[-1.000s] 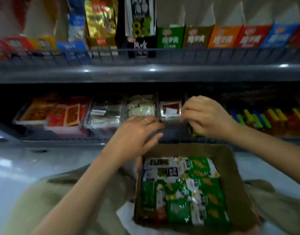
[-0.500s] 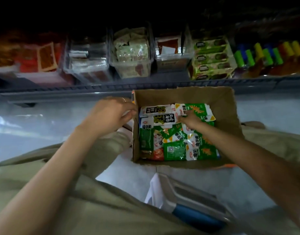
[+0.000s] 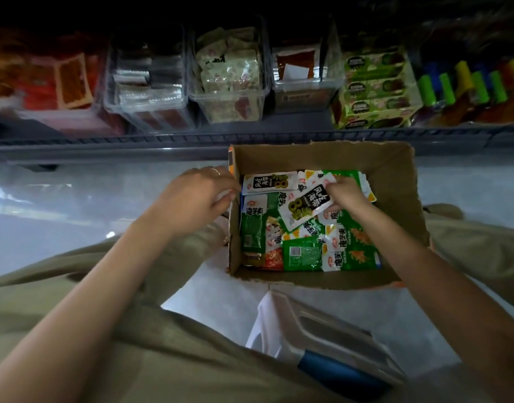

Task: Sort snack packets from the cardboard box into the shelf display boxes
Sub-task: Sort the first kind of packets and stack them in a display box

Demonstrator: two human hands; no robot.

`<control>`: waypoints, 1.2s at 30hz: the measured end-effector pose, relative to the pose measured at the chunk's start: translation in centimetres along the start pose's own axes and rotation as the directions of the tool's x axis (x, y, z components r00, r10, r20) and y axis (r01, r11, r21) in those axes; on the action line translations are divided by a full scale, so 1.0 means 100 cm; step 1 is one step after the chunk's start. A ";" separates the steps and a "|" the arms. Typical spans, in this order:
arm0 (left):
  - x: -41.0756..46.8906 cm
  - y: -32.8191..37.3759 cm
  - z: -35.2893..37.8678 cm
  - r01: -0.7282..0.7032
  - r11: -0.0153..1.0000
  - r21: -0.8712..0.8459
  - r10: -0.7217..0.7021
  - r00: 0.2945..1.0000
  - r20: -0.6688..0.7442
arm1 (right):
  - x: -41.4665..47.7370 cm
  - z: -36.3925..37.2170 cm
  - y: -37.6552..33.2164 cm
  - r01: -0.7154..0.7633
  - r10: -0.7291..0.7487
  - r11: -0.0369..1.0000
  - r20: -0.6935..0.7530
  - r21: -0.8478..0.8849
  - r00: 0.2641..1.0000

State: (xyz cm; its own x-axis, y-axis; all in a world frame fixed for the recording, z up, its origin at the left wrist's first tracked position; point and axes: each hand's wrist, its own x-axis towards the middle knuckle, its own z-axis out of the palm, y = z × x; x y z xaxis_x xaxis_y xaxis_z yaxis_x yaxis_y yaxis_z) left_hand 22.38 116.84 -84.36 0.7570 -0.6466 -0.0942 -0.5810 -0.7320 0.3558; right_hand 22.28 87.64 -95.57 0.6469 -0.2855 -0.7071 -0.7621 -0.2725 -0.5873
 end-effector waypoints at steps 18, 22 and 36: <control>0.010 -0.004 0.001 0.307 0.823 -0.478 -0.365 0.930 -0.032 | 0.037 0.063 -0.013 0.573 -0.476 0.535 0.339 -0.620 0.811; 0.009 -0.010 -0.001 0.337 0.811 -0.478 -0.431 0.897 -0.099 | 0.050 0.077 0.022 0.485 -0.443 0.254 0.345 -0.837 0.827; 0.012 0.001 -0.005 0.379 0.833 -0.404 -0.446 0.891 -0.083 | 0.000 0.024 0.051 0.512 -0.679 0.376 0.146 -0.772 0.719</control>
State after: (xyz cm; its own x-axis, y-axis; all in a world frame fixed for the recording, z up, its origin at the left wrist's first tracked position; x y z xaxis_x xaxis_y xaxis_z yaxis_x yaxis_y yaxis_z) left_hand 23.39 116.08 -83.93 0.9585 -0.2322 -0.1652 -0.0764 -0.7679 0.6360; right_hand 18.38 88.42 -99.50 0.9793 0.1140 -0.1670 0.0639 -0.9581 -0.2793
